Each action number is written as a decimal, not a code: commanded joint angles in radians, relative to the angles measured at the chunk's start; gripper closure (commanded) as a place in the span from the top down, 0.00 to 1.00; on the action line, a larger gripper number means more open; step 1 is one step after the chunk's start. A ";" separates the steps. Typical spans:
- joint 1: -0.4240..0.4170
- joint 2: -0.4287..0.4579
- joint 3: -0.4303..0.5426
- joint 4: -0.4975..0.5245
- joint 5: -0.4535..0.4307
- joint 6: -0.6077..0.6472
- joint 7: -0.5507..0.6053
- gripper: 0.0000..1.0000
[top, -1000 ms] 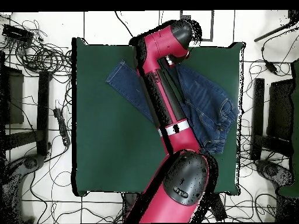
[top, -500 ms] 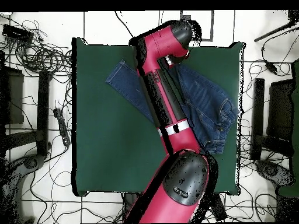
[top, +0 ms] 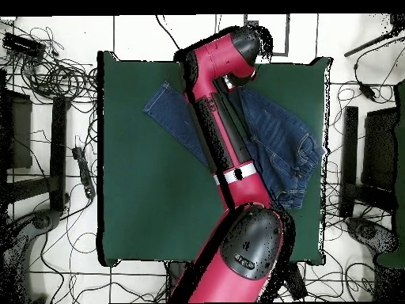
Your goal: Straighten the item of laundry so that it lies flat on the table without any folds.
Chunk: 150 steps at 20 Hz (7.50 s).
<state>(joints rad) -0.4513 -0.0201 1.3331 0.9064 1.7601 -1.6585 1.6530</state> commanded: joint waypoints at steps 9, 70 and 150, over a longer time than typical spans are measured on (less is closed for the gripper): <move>0.028 -0.051 0.018 0.070 0.112 -0.019 0.186 0.00; 0.055 0.035 -0.001 0.019 0.040 0.025 0.176 1.00; 0.076 0.049 0.052 0.214 -0.113 0.042 0.378 0.00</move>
<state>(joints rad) -0.4060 0.0375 1.3586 0.9575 1.5171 -1.6714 1.6530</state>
